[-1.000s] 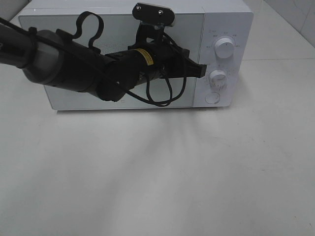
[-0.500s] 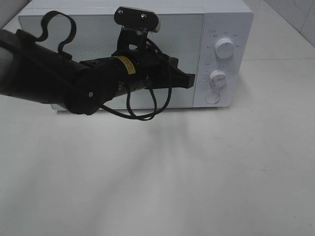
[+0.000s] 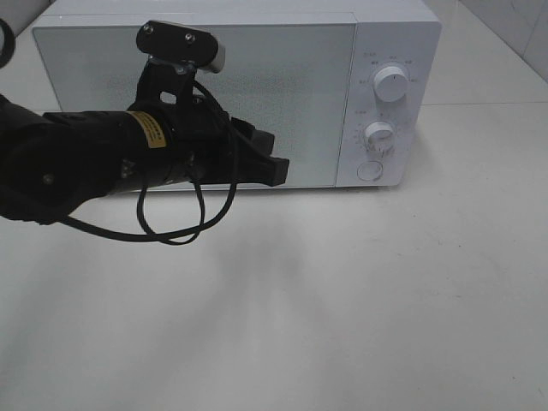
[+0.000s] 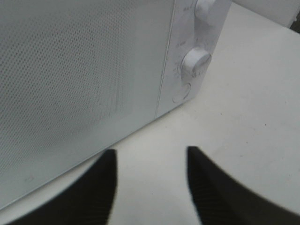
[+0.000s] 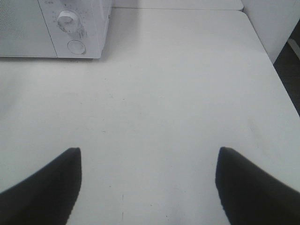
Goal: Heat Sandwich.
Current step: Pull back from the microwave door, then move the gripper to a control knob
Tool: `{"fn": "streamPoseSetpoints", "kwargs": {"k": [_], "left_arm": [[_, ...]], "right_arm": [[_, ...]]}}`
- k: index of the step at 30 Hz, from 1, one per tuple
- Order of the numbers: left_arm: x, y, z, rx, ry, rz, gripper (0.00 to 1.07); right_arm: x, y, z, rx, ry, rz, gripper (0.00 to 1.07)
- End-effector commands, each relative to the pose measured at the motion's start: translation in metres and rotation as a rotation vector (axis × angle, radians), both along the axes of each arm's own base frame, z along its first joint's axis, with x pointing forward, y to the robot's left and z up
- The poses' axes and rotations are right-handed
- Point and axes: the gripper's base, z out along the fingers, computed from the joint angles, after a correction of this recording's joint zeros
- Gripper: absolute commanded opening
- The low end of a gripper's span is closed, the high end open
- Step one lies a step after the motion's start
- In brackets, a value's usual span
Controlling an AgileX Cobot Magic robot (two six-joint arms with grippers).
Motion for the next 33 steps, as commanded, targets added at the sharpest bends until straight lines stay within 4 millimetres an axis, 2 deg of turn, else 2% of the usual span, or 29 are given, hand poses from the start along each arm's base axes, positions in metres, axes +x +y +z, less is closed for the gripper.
{"fn": "streamPoseSetpoints", "kwargs": {"k": [1, 2, 3, 10, 11, 14, 15, 17, 19, 20, 21, 23, 24, 25, 26, 28, 29, 31, 33], "left_arm": [[-0.009, 0.005, 0.009, 0.033, 0.054, -0.009, 0.94], [-0.009, 0.005, 0.009, 0.033, 0.054, -0.009, 0.94], [-0.013, 0.009, 0.015, 0.048, 0.069, -0.017, 1.01], [-0.032, 0.024, 0.027, 0.222, 0.143, -0.094, 1.0], [-0.038, 0.031, 0.03, 0.272, 0.195, -0.099, 1.0], [-0.043, 0.038, 0.034, 0.305, 0.235, -0.097, 1.0], [-0.045, 0.049, 0.038, 0.322, 0.282, -0.071, 1.0], [-0.045, 0.055, 0.04, 0.328, 0.308, -0.054, 1.0], [-0.041, 0.071, 0.044, 0.323, 0.351, 0.009, 1.0], [-0.037, 0.089, 0.05, 0.31, 0.391, 0.081, 1.0], [-0.037, 0.089, 0.05, 0.31, 0.391, 0.081, 1.0], [-0.035, 0.107, 0.057, 0.288, 0.421, 0.148, 1.0], [-0.034, 0.125, 0.063, 0.27, 0.451, 0.21, 1.0], [-0.034, 0.125, 0.063, 0.27, 0.451, 0.21, 1.0], [-0.034, 0.135, 0.067, 0.262, 0.459, 0.243, 1.0], [-0.037, 0.152, 0.075, 0.25, 0.473, 0.301, 1.0], [-0.041, 0.171, 0.081, 0.243, 0.49, 0.362, 1.0], [-0.044, 0.178, 0.084, 0.248, 0.503, 0.383, 1.0], [-0.056, 0.2, 0.094, 0.247, 0.523, 0.462, 1.0]], "right_arm": [[-0.004, 0.0, 0.0, -0.008, -0.031, 0.001, 0.76], [-0.004, 0.0, 0.0, -0.008, -0.031, 0.001, 0.76], [-0.004, 0.0, 0.0, -0.008, -0.031, 0.001, 0.76], [-0.004, 0.0, 0.0, -0.008, -0.031, 0.001, 0.76], [-0.004, 0.0, 0.0, -0.008, -0.031, 0.001, 0.76], [-0.004, 0.0, 0.0, -0.008, -0.031, 0.001, 0.76], [-0.004, 0.0, 0.0, -0.008, -0.031, 0.001, 0.76], [-0.004, 0.0, 0.0, -0.008, -0.031, 0.001, 0.76], [-0.004, 0.0, 0.0, -0.008, -0.031, 0.001, 0.76], [-0.004, 0.0, 0.0, -0.007, -0.032, 0.0, 0.76], [-0.004, 0.0, 0.0, -0.007, -0.032, 0.0, 0.76], [-0.004, 0.0, 0.0, -0.007, -0.032, 0.0, 0.76], [-0.004, 0.0, 0.0, -0.007, -0.032, 0.0, 0.76], [-0.004, 0.0, 0.0, -0.007, -0.032, 0.0, 0.76], [-0.004, 0.0, 0.0, -0.007, -0.032, 0.0, 0.76], [-0.004, 0.0, 0.0, -0.007, -0.032, 0.0, 0.76], [-0.004, 0.0, 0.0, -0.007, -0.032, 0.0, 0.76], [-0.004, 0.0, 0.0, -0.007, -0.032, 0.0, 0.76], [-0.004, 0.0, 0.0, -0.007, -0.032, 0.0, 0.76]]}}
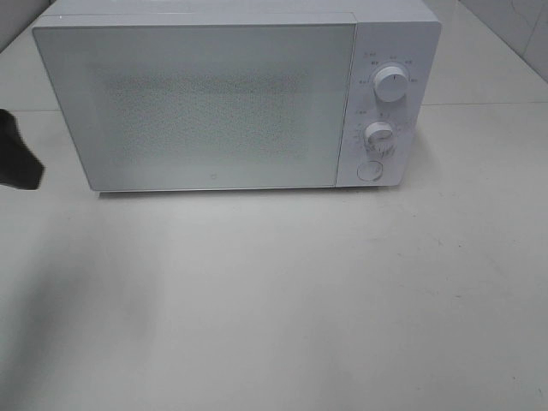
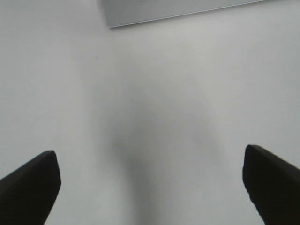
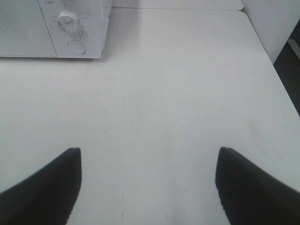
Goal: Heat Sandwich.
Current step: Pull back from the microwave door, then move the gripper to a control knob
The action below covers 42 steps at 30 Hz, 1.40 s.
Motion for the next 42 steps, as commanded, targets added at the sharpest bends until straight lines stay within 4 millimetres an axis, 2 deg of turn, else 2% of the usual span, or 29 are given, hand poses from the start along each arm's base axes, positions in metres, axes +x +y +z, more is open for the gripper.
{"fn": "streamPoseSetpoints", "kwargs": {"k": [1, 4, 6, 8, 9, 11, 13, 14, 16, 18, 22, 23, 25, 27, 34, 42], "left_arm": [[-0.016, 0.022, 0.011, 0.01, 0.021, 0.082, 1.0], [-0.026, 0.032, 0.019, 0.006, 0.003, 0.128, 1.0], [-0.042, 0.041, 0.03, -0.002, -0.031, 0.17, 1.0], [-0.047, 0.042, 0.033, -0.002, -0.038, 0.175, 1.0], [-0.061, 0.045, 0.04, 0.0, -0.059, 0.181, 1.0], [-0.067, 0.045, 0.043, 0.005, -0.071, 0.18, 1.0], [-0.079, 0.047, 0.048, 0.015, -0.085, 0.179, 1.0], [-0.092, 0.048, 0.052, 0.021, -0.106, 0.177, 1.0], [-0.097, 0.048, 0.054, 0.026, -0.111, 0.176, 1.0], [-0.114, 0.049, 0.057, 0.024, -0.139, 0.176, 1.0], [-0.13, 0.05, 0.05, 0.02, -0.175, 0.176, 1.0], [-0.139, 0.051, 0.04, 0.019, -0.179, 0.177, 1.0], [-0.144, 0.051, 0.033, 0.02, -0.178, 0.175, 1.0], [-0.155, 0.051, 0.018, 0.037, -0.193, 0.151, 1.0], [-0.166, 0.052, -0.01, 0.052, -0.251, 0.127, 1.0], [-0.181, 0.053, -0.008, 0.033, -0.36, 0.137, 1.0]], "right_arm": [[-0.004, 0.0, 0.0, -0.007, -0.032, 0.0, 0.76], [-0.004, 0.0, 0.0, -0.007, -0.032, 0.0, 0.76], [-0.004, 0.0, 0.0, -0.007, -0.032, 0.0, 0.76], [-0.004, 0.0, 0.0, -0.007, -0.032, 0.0, 0.76], [-0.004, 0.0, 0.0, -0.007, -0.032, 0.0, 0.76], [-0.004, 0.0, 0.0, -0.007, -0.032, 0.0, 0.76], [-0.004, 0.0, 0.0, -0.007, -0.032, 0.0, 0.76], [-0.004, 0.0, 0.0, -0.007, -0.032, 0.0, 0.76], [-0.004, 0.0, 0.0, -0.007, -0.032, 0.0, 0.76], [-0.004, 0.0, 0.0, -0.007, -0.032, 0.0, 0.76], [-0.004, 0.0, 0.0, -0.007, -0.032, 0.0, 0.76], [-0.004, 0.0, 0.0, -0.007, -0.032, 0.0, 0.76], [-0.004, 0.0, 0.0, -0.007, -0.032, 0.0, 0.76], [-0.004, 0.0, 0.0, -0.007, -0.032, 0.0, 0.76], [-0.004, 0.0, 0.0, -0.009, -0.031, 0.001, 0.76], [-0.004, 0.0, 0.0, -0.007, -0.032, 0.0, 0.76]]}}
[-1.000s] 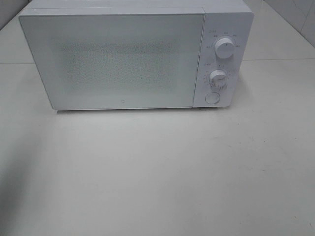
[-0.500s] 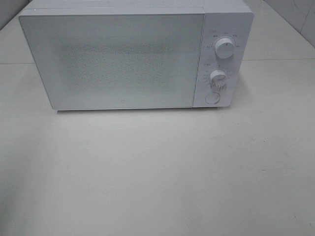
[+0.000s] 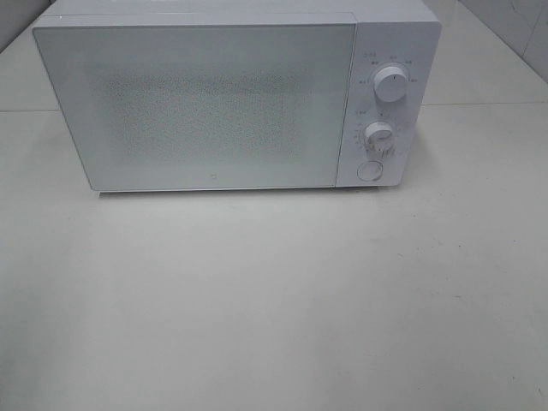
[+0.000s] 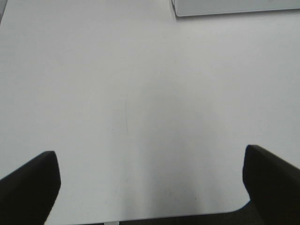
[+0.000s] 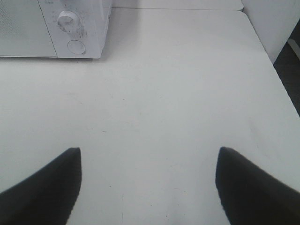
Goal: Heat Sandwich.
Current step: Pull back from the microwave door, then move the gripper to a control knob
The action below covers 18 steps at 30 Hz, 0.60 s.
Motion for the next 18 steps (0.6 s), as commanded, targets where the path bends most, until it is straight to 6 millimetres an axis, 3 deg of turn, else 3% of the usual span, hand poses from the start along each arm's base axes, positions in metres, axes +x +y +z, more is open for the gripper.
{"fn": "streamPoseSetpoints", "kwargs": {"k": [1, 11, 18], "left_arm": [[-0.007, 0.0, 0.002, -0.012, -0.065, 0.003, 1.0], [-0.04, 0.002, 0.004, -0.022, -0.276, 0.002, 1.0], [-0.042, 0.001, 0.004, -0.012, -0.293, 0.065, 1.0]], "right_arm": [[-0.004, 0.0, 0.0, -0.006, -0.032, 0.0, 0.76], [-0.004, 0.0, 0.0, -0.005, -0.032, -0.001, 0.76], [-0.004, 0.0, 0.0, -0.005, -0.032, -0.001, 0.76]]}}
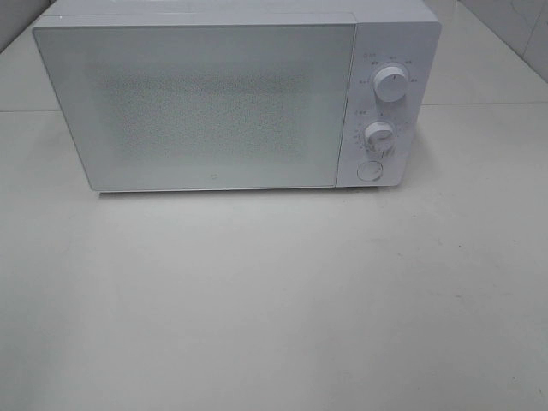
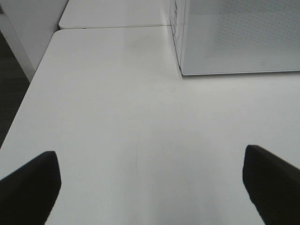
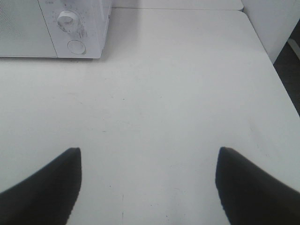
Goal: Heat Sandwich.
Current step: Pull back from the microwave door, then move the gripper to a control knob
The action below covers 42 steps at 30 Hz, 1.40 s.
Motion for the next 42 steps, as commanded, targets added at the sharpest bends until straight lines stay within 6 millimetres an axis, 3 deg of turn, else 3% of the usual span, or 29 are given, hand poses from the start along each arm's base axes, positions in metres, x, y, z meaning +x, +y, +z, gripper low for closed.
{"fn": "streamPoseSetpoints", "kwargs": {"k": [1, 42], "left_arm": [[-0.0036, -0.0006, -0.0003, -0.006, -0.033, 0.012, 1.0], [-0.0035, -0.0005, -0.0003, -0.004, -0.032, 0.009, 1.0]], "right_arm": [[-0.0036, 0.0001, 0.0002, -0.005, -0.032, -0.001, 0.76], [-0.0036, 0.0001, 0.0002, -0.003, -0.032, -0.002, 0.76]]}}
